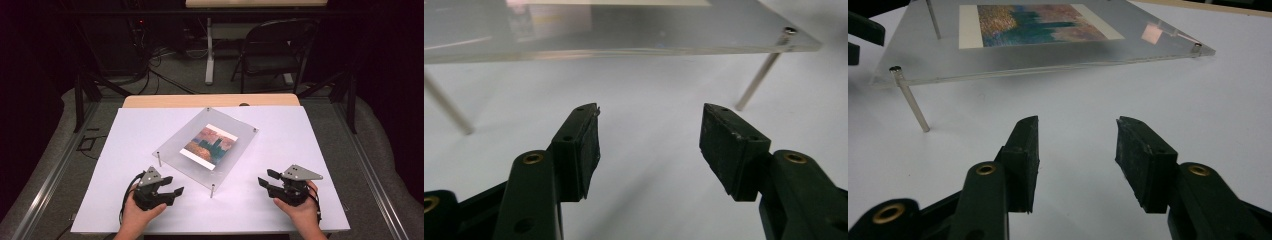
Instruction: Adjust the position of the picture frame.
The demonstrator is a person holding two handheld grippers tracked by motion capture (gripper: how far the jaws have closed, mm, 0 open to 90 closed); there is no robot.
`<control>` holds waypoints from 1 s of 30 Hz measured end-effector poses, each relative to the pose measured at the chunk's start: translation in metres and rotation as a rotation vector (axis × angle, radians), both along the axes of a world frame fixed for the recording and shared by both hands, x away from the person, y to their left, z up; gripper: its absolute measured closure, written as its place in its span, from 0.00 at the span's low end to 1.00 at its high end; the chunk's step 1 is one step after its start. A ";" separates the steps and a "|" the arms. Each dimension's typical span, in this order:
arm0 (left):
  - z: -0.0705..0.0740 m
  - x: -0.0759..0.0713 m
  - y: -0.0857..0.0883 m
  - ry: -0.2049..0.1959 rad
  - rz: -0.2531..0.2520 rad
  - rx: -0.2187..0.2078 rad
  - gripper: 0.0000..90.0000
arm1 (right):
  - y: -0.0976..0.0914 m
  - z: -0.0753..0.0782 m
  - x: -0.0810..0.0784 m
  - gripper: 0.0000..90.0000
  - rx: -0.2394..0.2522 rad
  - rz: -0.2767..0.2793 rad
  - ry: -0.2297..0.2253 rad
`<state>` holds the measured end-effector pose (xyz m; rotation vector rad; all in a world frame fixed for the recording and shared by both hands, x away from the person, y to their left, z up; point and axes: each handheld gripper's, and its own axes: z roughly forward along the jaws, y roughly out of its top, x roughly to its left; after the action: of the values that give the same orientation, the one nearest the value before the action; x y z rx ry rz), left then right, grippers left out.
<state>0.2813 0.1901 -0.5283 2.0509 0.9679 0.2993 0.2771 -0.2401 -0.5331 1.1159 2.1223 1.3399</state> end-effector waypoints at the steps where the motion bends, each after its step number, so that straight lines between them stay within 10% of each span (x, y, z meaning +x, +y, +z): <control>1: 0.000 0.001 0.005 -0.001 0.015 0.002 0.45 | 0.000 0.000 0.000 0.56 -0.001 -0.001 0.000; 14: -0.003 0.024 0.046 0.017 0.173 -0.034 0.49 | -0.001 -0.001 0.001 0.56 0.004 -0.005 0.003; 30: -0.014 0.069 0.050 0.027 0.195 -0.008 0.61 | -0.001 0.000 0.001 0.60 0.003 -0.003 0.001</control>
<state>0.3506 0.2399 -0.5426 1.9607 1.1868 0.3697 0.2779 -0.2409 -0.5334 1.1203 2.1194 1.3415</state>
